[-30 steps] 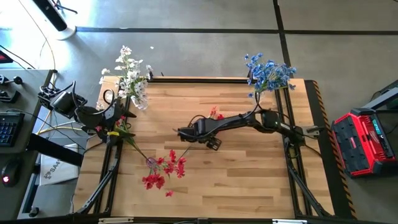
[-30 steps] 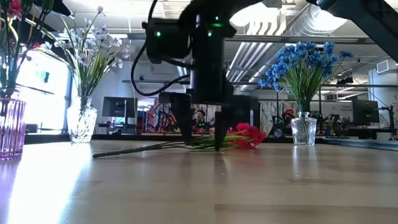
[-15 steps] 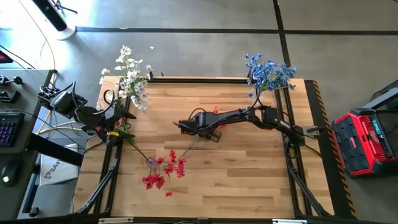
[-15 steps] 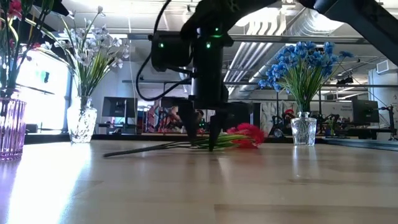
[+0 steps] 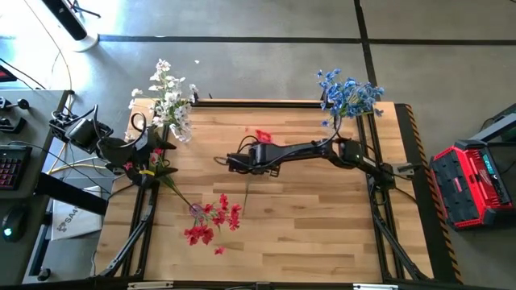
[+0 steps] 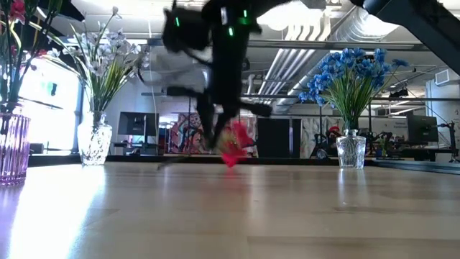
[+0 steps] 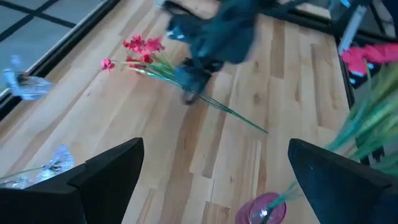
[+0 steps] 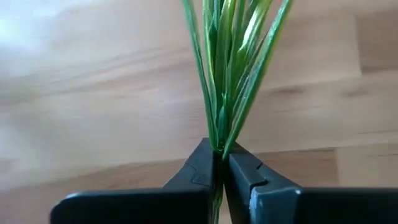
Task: Sort flowers into vase by color
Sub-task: Put the red flowers into the purple vase
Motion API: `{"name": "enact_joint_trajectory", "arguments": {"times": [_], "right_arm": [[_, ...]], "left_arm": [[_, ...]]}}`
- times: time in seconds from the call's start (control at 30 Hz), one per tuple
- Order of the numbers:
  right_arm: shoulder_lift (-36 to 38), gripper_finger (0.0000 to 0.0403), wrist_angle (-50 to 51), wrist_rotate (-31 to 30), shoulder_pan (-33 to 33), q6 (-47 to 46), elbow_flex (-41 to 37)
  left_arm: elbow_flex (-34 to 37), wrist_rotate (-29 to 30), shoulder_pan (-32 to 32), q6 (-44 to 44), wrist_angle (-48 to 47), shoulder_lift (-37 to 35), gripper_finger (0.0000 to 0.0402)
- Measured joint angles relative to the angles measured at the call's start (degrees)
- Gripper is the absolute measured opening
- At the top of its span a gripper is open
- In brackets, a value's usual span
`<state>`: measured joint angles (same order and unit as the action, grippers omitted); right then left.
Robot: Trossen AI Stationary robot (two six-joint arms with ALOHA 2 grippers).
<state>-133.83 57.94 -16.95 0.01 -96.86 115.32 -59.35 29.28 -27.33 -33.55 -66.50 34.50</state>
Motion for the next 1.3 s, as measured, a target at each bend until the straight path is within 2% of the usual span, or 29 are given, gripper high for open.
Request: {"name": "enact_joint_trajectory", "arguments": {"times": [0.3,0.43,0.6,0.67,0.77,0.83,0.93,1.07,1.2,1.3], "right_arm": [[0.23,0.0003,6.79,-21.17,5.47,17.29,19.41],[4.68,0.0001,-3.4,-29.04,6.76,29.62,16.34],[7.02,0.0001,-14.68,-30.99,7.43,49.61,16.66],[7.02,0.0001,-21.31,-29.33,7.52,57.57,16.66],[6.98,0.0,-30.71,-22.13,7.54,66.83,16.66],[6.54,0.0,-36.14,-15.76,7.39,71.11,16.64],[5.61,0.0,-40.44,-11.09,7.4,75.96,16.49],[4.91,0.0,-41.73,-2.97,6.65,79.87,16.51],[3.24,0.0,-38.39,6.7,5.39,80.68,16.53],[2.1,0.0,-38.03,8.0,5.09,80.23,16.27]], "left_arm": [[0.0,4.55,0.0,-0.82,6.18,0.45,0.0385],[0.04,7.21,0.0,1.66,9.71,1.15,0.0385],[0.04,8.67,-0.02,5.93,14.69,3.19,0.0385],[0.04,9.03,-0.02,6.13,15.82,4.2,0.0385],[0.04,9.12,-0.02,5.98,17.04,5.39,0.0385],[0.04,8.8,-0.02,5.08,16.74,6.02,0.0385],[0.04,5.88,-0.01,5.33,16.42,6.45,0.0385],[0.04,-0.29,-0.02,7.11,13.76,6.05,0.0385],[0.04,-3.7,-0.06,5.72,10.85,4.78,0.0385],[0.01,-4.69,-0.09,5.17,9.32,3.92,0.0381]]}}
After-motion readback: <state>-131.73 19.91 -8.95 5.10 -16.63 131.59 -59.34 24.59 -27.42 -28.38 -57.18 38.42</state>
